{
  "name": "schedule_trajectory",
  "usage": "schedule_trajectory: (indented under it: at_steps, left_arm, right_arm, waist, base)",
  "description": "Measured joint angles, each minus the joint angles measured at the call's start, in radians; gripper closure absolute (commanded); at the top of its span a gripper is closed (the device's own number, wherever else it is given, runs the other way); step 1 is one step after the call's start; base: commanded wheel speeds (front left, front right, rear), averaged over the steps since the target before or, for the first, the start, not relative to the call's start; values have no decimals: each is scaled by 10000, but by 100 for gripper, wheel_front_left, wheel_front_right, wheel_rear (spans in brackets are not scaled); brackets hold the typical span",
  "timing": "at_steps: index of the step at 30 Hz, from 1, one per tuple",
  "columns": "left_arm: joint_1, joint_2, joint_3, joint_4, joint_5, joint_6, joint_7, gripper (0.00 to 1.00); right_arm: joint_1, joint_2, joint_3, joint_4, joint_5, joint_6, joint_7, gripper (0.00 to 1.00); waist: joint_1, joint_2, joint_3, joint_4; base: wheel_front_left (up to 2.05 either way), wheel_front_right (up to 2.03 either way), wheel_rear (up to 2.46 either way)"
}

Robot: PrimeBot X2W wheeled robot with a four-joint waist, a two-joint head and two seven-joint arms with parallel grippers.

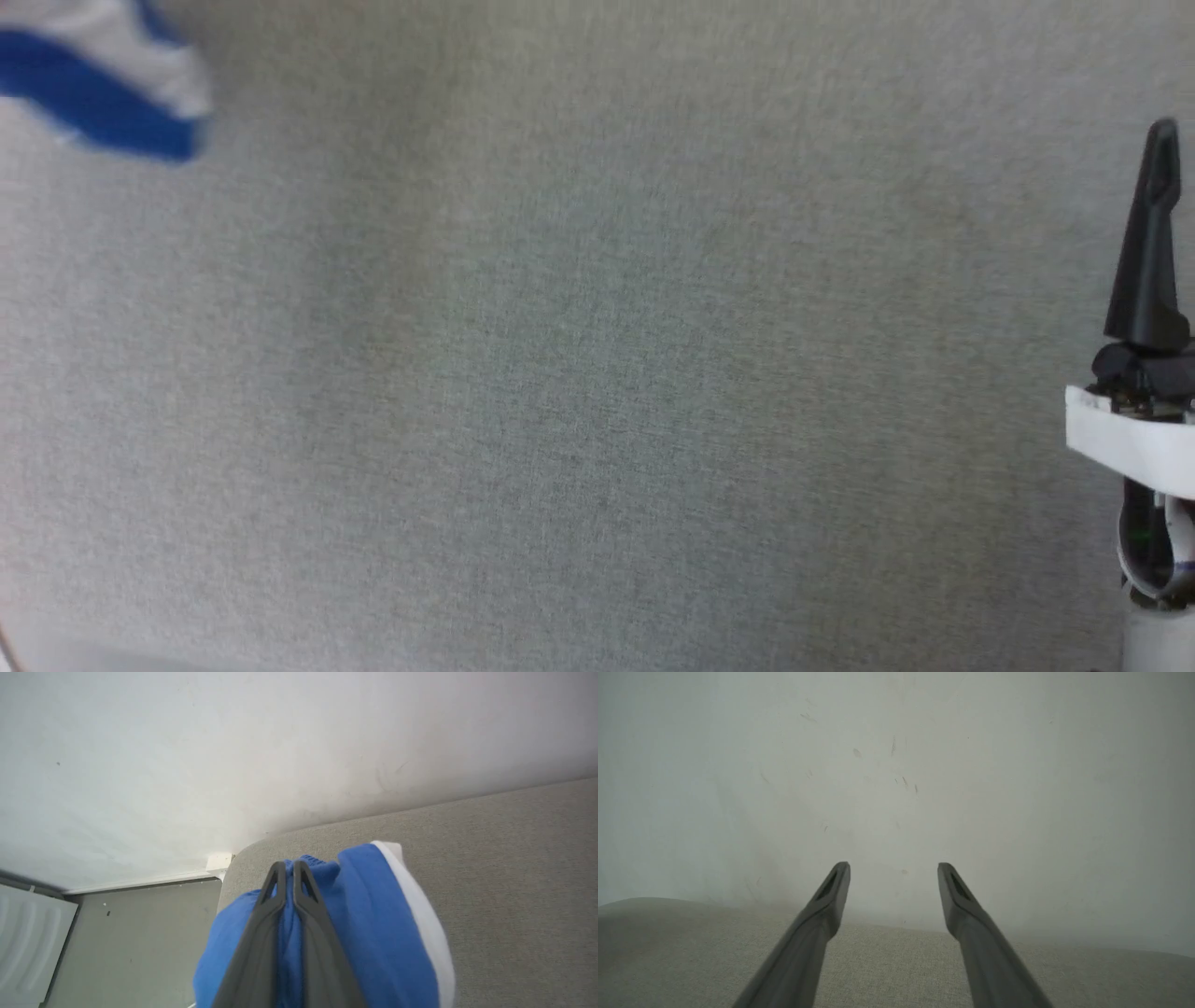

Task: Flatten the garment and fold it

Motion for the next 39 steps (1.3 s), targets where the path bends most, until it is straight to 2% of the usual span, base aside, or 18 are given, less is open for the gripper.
schedule_trajectory:
  at_steps: [6,9,18,27,32,36,39]
  left_arm:
    - [-1080,-113,-1919,-1306,128,0,-52,100]
    - [-1492,-458,-2865,-1756,104,0,-61,100]
    - [-1987,-2414,-5288,-2157,-500,-2,-449,100]
    - [-1315,-3703,-7860,-1490,-1206,-2,-1022,100]
    - [-173,-4207,-8295,-1028,-1358,-2,-965,100]
    - [1463,-4437,-8314,-1172,-725,-2,-31,100]
    - [2220,-4497,-8272,-1390,-458,0,196,100]
  right_arm:
    - [521,0,-63,316,309,-2,0,0]
    - [761,2,-144,474,453,0,0,0]
    - [1144,-6,-253,911,780,-2,0,0]
    - [1152,-10,-222,1104,1047,-2,0,0]
    - [1138,-13,-261,1212,1093,-2,0,0]
    - [1132,-12,-267,1340,1091,-2,0,0]
    - [1130,-13,-276,1407,1085,-2,0,0]
  waist:
    - [-1,0,-961,-323]
    - [-2,0,-1348,-613]
    - [0,0,-2043,-1897]
    - [1,0,-2204,-3122]
    - [1,0,-2032,-3466]
    - [3,0,-1869,-3501]
    - [1,0,-1874,-3407]
  base:
    - [0,0,0]
    - [0,0,0]
    - [0,0,0]
    - [0,0,0]
    - [0,0,0]
    - [0,0,0]
    - [0,0,0]
